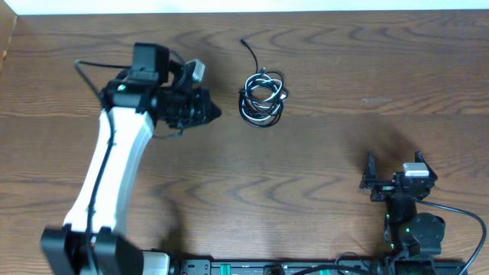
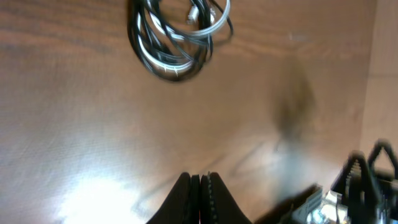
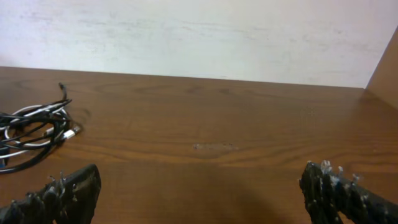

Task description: Untangle cables

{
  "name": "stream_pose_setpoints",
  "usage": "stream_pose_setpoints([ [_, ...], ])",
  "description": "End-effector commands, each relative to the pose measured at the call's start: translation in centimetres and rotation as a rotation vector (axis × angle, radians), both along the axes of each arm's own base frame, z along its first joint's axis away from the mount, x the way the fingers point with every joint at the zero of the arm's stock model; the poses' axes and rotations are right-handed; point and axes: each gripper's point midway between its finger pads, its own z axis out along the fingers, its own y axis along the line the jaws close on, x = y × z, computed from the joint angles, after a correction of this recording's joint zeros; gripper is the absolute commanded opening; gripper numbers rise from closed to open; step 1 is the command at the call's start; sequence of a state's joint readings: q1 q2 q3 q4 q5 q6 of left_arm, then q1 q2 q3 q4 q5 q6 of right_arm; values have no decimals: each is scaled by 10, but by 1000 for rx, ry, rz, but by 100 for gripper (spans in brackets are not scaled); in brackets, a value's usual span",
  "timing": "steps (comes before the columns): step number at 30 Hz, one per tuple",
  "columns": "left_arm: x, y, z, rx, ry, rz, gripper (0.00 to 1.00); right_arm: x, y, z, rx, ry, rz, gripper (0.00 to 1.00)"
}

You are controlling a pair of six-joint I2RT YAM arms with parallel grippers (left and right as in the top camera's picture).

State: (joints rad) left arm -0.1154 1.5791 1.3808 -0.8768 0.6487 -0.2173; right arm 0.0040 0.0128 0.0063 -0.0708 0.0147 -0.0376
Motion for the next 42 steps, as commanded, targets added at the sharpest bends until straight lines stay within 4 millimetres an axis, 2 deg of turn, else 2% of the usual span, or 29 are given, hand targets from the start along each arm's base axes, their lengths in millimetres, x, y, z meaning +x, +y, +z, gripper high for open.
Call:
stream_pose_setpoints([
  [1,20,-8,-14,-2,51,106,7,0,3,-1,-8,4,13,99],
  [2,26,-10,-19,3,51,118,10,0,3,-1,-8,4,13,99],
  [3,32,-15,-24,0,50,120,31,0,3,-1,-8,4,13,99],
  [5,44,-26,-33,-12,35,114,61,0,3,-1,-8,4,13,99],
  [6,49,-30,-36,-15,22,106,68,0,3,-1,-8,4,13,99],
  [7,54,-35,-40,-18,9,98,79,0,3,-1,-8,4,13,99],
  [9,62,-43,-48,-24,-7,88,82,0,3,-1,-8,4,13,99],
  [14,72,-45,-88,67,67,207,82,0,3,-1,-8,4,13,99],
  [20,61,-67,-124,124,123,158,82,0,3,-1,-8,4,13,99],
  [25,54,-70,-158,249,141,151,82,0,3,-1,-8,4,13,99],
  [26,50,-73,-163,258,152,135,72,0,3,-1,-8,4,13,99],
  [27,45,-74,-168,269,166,121,57,0,3,-1,-8,4,13,99],
  [28,41,-75,-170,282,173,98,41,0,3,-1,-8,4,13,99],
  [29,36,-75,-172,296,177,70,36,0,3,-1,-8,4,13,99],
  [31,28,-75,-174,325,172,-2,31,0,3,-1,-8,4,13,99],
  [39,-15,-60,-181,429,234,-250,30,0,3,-1,-8,4,13,99],
  [42,-20,-54,-180,441,256,-261,35,0,3,-1,-8,4,13,99],
])
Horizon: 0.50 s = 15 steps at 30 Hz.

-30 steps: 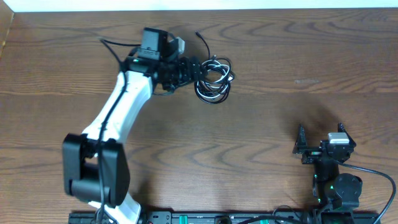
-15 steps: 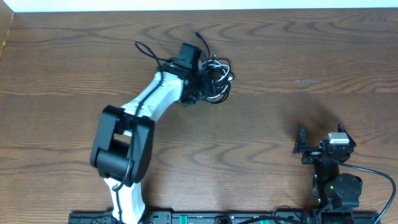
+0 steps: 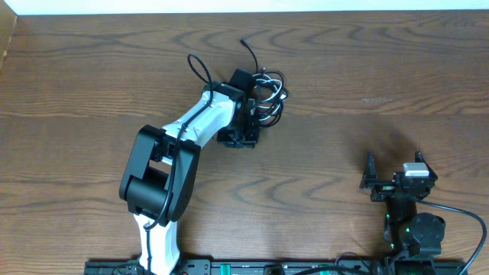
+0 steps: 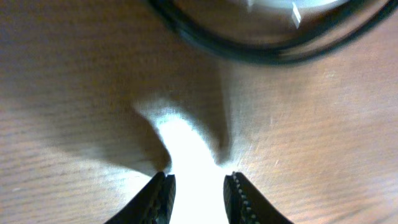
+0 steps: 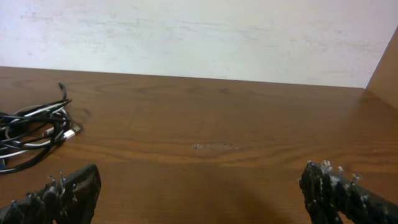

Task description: Untangle cables

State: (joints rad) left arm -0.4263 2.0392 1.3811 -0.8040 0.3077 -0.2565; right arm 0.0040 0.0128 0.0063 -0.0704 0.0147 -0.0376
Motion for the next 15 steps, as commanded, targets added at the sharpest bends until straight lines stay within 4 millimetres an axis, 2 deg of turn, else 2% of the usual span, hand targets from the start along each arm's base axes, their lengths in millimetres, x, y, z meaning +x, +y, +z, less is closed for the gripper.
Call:
stream_pose_setpoints([
  [1,5,4,4,4,-30,-61,40,0,3,-1,-8,4,13,99],
  [4,20,6,14,-10,-61,-7,53,0,3,-1,-8,4,13,99],
  [13,75,18,89,-75,-193,197,56,0,3,-1,-8,4,13,99],
  [15,84,17,104,-103,-245,225,60,0,3,-1,-8,4,13,99],
])
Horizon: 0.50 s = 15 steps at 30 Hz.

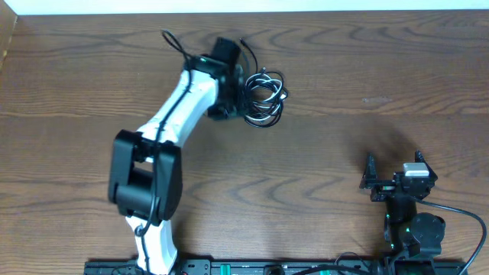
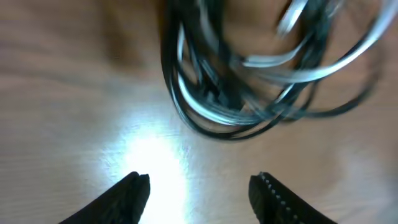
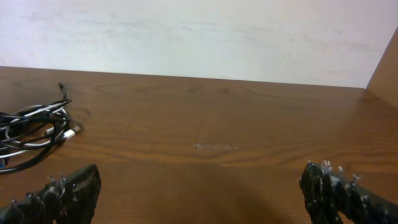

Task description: Untangle cables

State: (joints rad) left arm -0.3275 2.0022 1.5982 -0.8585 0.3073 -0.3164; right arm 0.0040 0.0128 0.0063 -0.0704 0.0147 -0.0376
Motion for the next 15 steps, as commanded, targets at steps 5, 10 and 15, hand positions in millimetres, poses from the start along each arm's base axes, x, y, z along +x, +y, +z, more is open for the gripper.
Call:
stream_pose_setpoints([
  [5,38,-7,47,-74,-197,70,79,0,3,-1,-8,4,13,99],
  [10,57,-15,38,-103,-274,67,79,0,3,-1,-8,4,13,99],
  [15,55,-9,9,-80,-195,184,79,0,3,-1,-8,4,13,99],
])
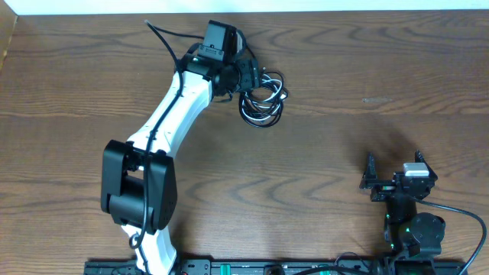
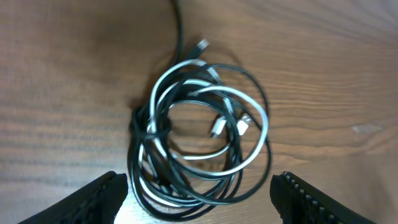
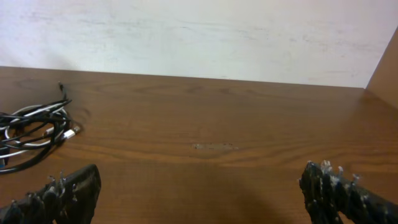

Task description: Untangle cables

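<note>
A tangled coil of black and white cables (image 1: 263, 98) lies on the wooden table at the back centre. In the left wrist view the coil (image 2: 199, 143) fills the middle, with white plug ends inside the loops and one black end running off the top. My left gripper (image 1: 246, 76) hovers over the coil's back-left edge. It is wide open (image 2: 200, 186), with its fingers on either side of the coil and nothing held. My right gripper (image 1: 395, 182) rests open at the front right. From its own view (image 3: 199, 186) the coil (image 3: 31, 134) is far off to the left.
The white left arm (image 1: 172, 122) reaches from the front edge diagonally across the table to the coil. A pale wall (image 3: 199, 37) stands behind the table's far edge. Bare wood (image 1: 359, 99) lies between the coil and the right gripper.
My left gripper was low by the coil's left side with its jaws partly open. Now it is higher, looking down on the whole coil, with its jaws much wider. The coil lies where it was.
At first my left gripper was shut, out to the left of the coil. Then it was low at the coil's front-left edge, slightly open. After that it was at the coil's left, open wider, and now it is above the coil. The right arm stayed still.
</note>
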{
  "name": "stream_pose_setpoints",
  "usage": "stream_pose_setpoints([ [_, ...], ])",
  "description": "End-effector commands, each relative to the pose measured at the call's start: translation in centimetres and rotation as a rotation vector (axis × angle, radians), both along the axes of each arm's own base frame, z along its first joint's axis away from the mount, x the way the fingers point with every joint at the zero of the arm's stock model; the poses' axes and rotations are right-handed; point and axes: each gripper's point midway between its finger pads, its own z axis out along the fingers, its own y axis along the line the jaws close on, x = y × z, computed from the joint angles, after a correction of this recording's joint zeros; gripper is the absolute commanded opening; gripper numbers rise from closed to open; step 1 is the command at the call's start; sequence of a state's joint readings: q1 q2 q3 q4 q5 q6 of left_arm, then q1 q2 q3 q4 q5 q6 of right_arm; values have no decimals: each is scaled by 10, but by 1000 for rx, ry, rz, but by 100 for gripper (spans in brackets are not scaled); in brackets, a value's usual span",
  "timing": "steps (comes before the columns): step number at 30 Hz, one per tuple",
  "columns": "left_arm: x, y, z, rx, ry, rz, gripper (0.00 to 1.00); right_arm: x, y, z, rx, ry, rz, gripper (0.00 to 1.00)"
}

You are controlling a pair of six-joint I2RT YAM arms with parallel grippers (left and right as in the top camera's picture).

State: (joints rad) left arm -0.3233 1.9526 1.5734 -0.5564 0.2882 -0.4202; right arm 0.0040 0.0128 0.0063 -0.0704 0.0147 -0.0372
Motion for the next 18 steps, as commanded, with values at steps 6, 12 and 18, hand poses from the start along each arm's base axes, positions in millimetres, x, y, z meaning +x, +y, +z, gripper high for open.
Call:
stream_pose_setpoints([
  [6,-14,-6,-55,37,144,62,79,0,3,-1,-8,4,13,99],
  [12,-20,-12,-83,125,165,52,79,0,3,-1,-8,4,13,99],
  [18,-32,-15,-110,164,229,37,79,0,3,-1,-8,4,13,99],
])
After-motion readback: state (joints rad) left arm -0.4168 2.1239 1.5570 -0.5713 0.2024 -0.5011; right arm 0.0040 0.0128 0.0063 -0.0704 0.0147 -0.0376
